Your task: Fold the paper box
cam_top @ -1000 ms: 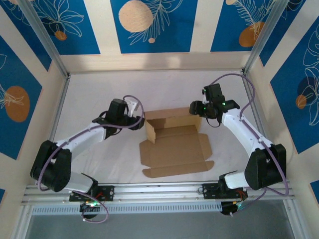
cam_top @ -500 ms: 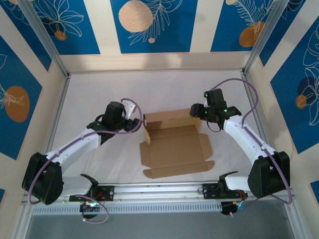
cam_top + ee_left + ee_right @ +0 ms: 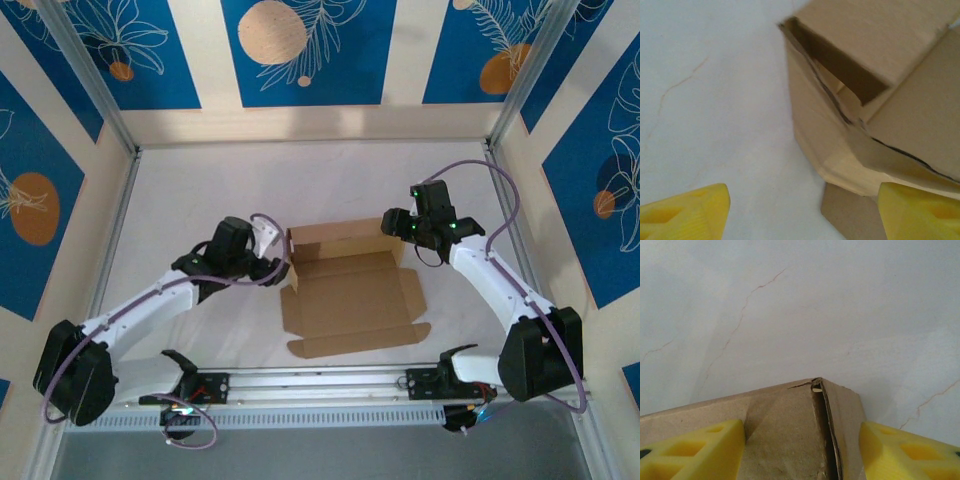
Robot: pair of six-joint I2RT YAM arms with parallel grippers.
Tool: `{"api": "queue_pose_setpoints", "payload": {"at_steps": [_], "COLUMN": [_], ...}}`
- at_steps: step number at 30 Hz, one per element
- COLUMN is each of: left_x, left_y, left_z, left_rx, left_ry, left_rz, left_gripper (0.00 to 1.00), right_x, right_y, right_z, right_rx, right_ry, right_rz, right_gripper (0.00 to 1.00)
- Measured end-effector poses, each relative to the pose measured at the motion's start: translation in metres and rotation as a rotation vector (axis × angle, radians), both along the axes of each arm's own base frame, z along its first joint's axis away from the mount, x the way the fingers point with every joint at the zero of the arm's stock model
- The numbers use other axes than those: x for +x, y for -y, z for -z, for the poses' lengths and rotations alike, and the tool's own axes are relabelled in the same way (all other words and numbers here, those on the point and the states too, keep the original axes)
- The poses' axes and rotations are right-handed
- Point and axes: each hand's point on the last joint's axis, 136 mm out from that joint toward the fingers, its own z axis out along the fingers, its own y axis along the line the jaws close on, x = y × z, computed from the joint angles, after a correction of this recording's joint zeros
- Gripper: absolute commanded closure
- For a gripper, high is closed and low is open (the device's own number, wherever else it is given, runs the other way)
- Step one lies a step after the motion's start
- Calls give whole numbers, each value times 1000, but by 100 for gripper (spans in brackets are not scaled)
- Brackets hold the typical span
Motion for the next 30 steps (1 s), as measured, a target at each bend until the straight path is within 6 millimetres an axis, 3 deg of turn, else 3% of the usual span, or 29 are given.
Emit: {"api": "queue_pose_setpoints", "payload": {"at_steps": [5, 15, 30], "left_x": [-7, 19, 39], "left_y": [10, 22, 45], "left_z": [12, 18, 19], "left_rx": [30, 31, -4], "left_ry": [-11, 105, 230], "left_rz": [36, 18, 46], "left_gripper": [21, 22, 22], "right_x": [-1, -1, -2], "right_y": [-1, -3, -4], "right_z": [0, 1, 1], "right_rx": [5, 23, 28], "right_ry": [2, -1, -4], "right_rz": [-3, -7, -12], "right_gripper": [37, 37, 37]}}
